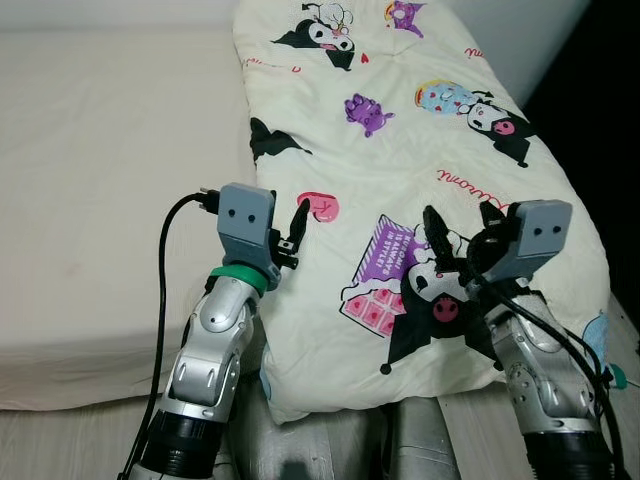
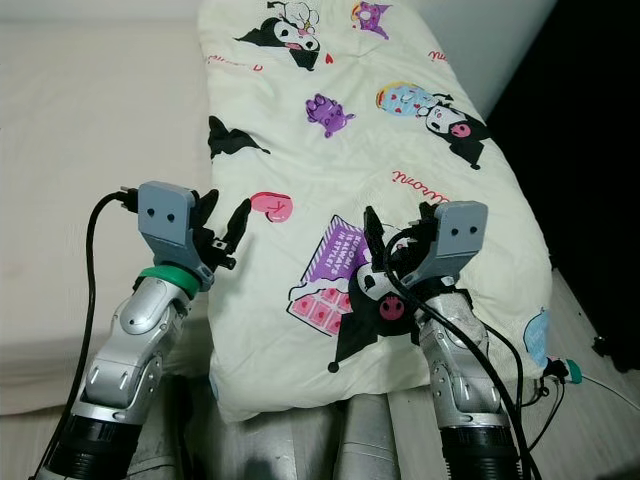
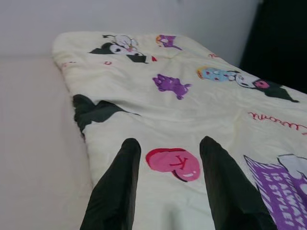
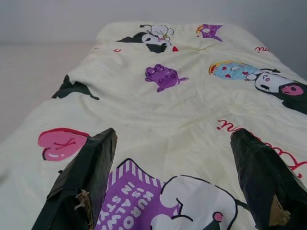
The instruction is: Clean up the room
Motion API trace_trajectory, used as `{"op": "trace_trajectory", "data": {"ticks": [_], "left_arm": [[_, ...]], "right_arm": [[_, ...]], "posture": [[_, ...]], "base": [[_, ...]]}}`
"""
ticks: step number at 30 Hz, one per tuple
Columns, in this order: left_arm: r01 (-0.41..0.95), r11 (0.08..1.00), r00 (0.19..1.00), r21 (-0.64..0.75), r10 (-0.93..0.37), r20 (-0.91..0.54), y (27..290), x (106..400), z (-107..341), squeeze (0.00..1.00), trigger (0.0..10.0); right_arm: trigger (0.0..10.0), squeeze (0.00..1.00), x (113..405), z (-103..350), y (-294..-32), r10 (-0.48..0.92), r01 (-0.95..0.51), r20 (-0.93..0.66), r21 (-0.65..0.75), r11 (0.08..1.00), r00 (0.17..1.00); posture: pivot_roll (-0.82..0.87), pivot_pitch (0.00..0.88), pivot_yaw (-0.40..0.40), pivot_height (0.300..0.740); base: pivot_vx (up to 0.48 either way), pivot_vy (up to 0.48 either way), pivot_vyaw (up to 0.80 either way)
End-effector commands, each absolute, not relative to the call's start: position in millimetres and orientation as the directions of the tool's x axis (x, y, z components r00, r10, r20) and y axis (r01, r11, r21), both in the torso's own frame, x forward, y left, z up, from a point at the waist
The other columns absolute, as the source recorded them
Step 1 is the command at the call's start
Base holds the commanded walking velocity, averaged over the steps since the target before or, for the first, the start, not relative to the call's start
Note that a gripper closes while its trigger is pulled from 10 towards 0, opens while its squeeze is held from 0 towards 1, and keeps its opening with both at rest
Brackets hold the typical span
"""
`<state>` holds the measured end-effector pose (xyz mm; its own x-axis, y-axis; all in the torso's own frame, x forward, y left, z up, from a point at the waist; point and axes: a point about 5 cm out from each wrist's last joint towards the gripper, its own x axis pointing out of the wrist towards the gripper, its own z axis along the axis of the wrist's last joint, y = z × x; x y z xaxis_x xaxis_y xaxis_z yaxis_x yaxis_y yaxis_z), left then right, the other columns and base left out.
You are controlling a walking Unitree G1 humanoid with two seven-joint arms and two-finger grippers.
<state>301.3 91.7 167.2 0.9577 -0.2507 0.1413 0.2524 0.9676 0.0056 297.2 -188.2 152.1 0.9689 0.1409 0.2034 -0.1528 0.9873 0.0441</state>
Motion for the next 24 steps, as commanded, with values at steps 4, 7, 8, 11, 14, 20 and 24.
{"op": "trace_trajectory", "data": {"ticks": [4, 7, 8, 11, 14, 20, 24], "left_arm": [[0.272, 0.962, 0.959, 0.029, -0.273, 0.077, 87, 300, 152, 0.00, 10.0], [0.284, 0.958, 0.956, 0.035, -0.286, 0.065, 85, 300, 149, 0.00, 10.0], [0.289, 0.957, 0.955, 0.036, -0.291, 0.060, 85, 300, 149, 0.00, 10.0], [0.295, 0.955, 0.954, 0.038, -0.297, 0.052, 84, 300, 147, 0.00, 10.0], [0.299, 0.954, 0.953, 0.041, -0.300, 0.044, 82, 300, 145, 0.00, 10.0], [0.306, 0.950, 0.951, 0.063, -0.308, 0.025, 75, 303, 140, 0.00, 10.0], [0.310, 0.948, 0.950, 0.068, -0.312, 0.020, 73, 303, 139, 0.00, 10.0]], "right_arm": [[10.0, 0.00, 298, 143, -185, 0.129, -0.139, 0.196, 0.037, 0.990, 0.972], [10.0, 0.00, 299, 139, -183, 0.117, -0.126, 0.197, 0.033, 0.991, 0.973], [10.0, 0.00, 299, 137, -183, 0.113, -0.122, 0.198, 0.030, 0.992, 0.974], [10.0, 0.00, 299, 134, -183, 0.109, -0.117, 0.198, 0.026, 0.993, 0.974], [10.0, 0.00, 299, 132, -184, 0.106, -0.112, 0.200, 0.020, 0.994, 0.974], [10.0, 0.00, 299, 125, -185, 0.108, -0.111, 0.190, 0.009, 0.994, 0.976], [10.0, 0.00, 299, 123, -185, 0.107, -0.111, 0.187, 0.008, 0.994, 0.977]], "posture": [[-0.02, 0.027, 0.011, 0.589], [-0.02, 0.026, 0.010, 0.598], [-0.02, 0.025, 0.010, 0.603], [-0.02, 0.025, 0.010, 0.613], [-0.02, 0.023, 0.009, 0.623], [-0.03, 0.021, 0.008, 0.652], [-0.03, 0.020, 0.010, 0.661]], "base": [[0.000, 0.000, 0.00], [0.000, 0.000, 0.00], [0.000, 0.000, 0.00], [0.000, 0.000, 0.00], [0.000, 0.000, 0.00], [0.000, 0.000, 0.00], [0.000, 0.000, 0.00]]}}
